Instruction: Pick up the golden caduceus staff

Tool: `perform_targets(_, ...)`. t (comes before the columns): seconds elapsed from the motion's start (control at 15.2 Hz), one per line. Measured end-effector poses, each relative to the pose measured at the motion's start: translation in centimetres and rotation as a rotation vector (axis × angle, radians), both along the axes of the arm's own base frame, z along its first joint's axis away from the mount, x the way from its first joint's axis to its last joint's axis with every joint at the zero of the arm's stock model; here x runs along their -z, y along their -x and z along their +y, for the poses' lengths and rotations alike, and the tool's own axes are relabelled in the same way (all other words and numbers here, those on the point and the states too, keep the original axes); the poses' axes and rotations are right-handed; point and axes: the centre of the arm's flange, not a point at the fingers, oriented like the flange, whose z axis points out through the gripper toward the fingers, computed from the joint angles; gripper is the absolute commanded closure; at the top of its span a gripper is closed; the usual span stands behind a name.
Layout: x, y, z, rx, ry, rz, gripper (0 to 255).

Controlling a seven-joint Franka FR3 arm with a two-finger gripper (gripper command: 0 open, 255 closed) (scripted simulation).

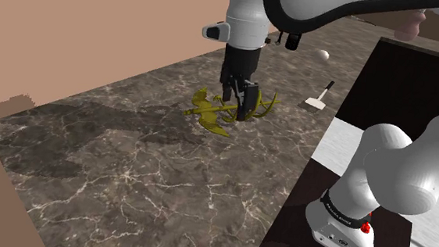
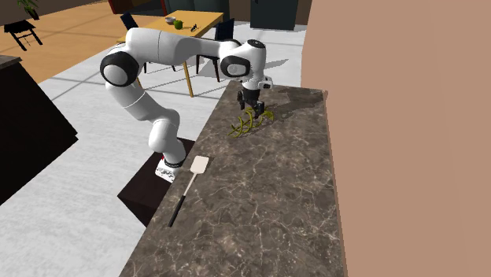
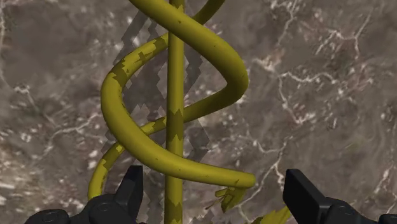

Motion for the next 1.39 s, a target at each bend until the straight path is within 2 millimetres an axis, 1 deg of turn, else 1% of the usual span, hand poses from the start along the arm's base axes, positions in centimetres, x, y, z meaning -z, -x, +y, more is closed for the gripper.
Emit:
perform_targets(0.07,0.4,0.0,0.0,0.000,0.000,0.000,0)
perform_targets(0.13,0.6,0.0,0.0,0.000,0.000,0.000,255)
perform_targets(0.79,0.8,-0.1,0.1,-0.001,-0.001,-0.001,255)
perform_targets(0.99,-0.2,-0.1,0.1,-0.001,0.000,0.000,255)
perform_targets(1.39,-3.3,0.0,0.1,-0.001,0.000,0.000,255)
